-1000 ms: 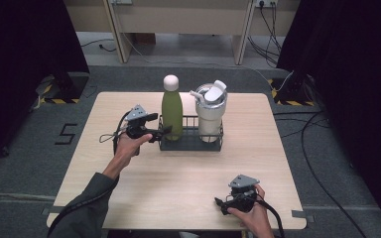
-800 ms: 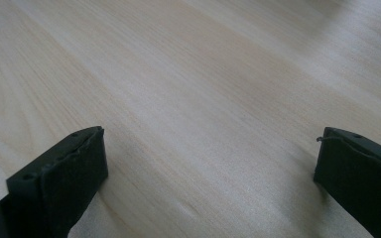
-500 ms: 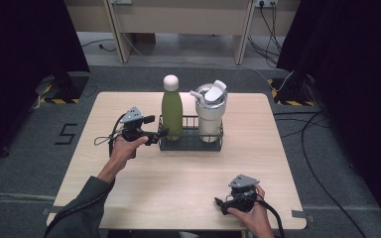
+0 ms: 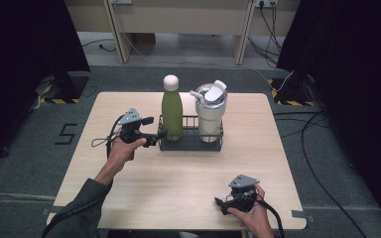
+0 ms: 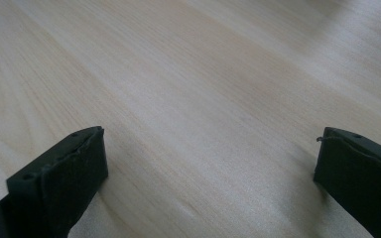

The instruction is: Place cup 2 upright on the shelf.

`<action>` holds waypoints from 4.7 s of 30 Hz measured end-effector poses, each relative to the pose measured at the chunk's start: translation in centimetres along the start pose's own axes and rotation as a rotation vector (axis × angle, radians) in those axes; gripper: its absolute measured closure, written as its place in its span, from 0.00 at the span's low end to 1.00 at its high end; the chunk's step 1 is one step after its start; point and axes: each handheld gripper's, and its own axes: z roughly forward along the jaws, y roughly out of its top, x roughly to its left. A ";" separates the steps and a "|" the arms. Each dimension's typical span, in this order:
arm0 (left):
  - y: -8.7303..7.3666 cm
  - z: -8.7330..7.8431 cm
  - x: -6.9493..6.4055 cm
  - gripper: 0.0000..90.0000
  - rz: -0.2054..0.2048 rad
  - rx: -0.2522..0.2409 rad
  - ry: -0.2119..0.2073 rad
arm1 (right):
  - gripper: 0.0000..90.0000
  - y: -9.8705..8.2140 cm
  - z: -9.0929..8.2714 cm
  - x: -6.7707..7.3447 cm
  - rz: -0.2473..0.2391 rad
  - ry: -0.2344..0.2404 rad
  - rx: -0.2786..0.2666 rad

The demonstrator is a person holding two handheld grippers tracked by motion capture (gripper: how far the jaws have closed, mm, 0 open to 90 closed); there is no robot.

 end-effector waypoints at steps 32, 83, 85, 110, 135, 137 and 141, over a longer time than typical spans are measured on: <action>-0.5 -2.9 -0.6 0.16 0.016 -0.005 0.005 | 0.00 0.0 0.0 0.0 -0.001 0.000 -0.001; -3.9 -8.2 -2.1 0.16 0.013 -0.009 0.006 | 0.00 0.0 0.0 0.0 0.002 0.000 0.001; -4.1 -8.3 -2.2 0.16 0.011 -0.008 0.006 | 0.00 0.0 0.0 0.0 0.001 -0.001 0.001; -6.5 -10.2 -2.7 0.16 0.001 0.001 0.009 | 0.00 0.0 0.0 0.0 0.002 0.000 0.001; -9.3 -10.8 -4.0 0.17 0.011 0.034 -0.007 | 0.00 0.0 0.0 0.0 0.000 -0.001 0.001; -9.5 -10.8 -4.1 0.17 0.009 0.034 -0.009 | 0.00 0.0 0.0 0.0 0.001 -0.001 0.001; -10.0 -10.9 -4.3 0.17 0.010 0.037 -0.012 | 0.00 0.0 0.0 0.0 0.000 -0.001 0.001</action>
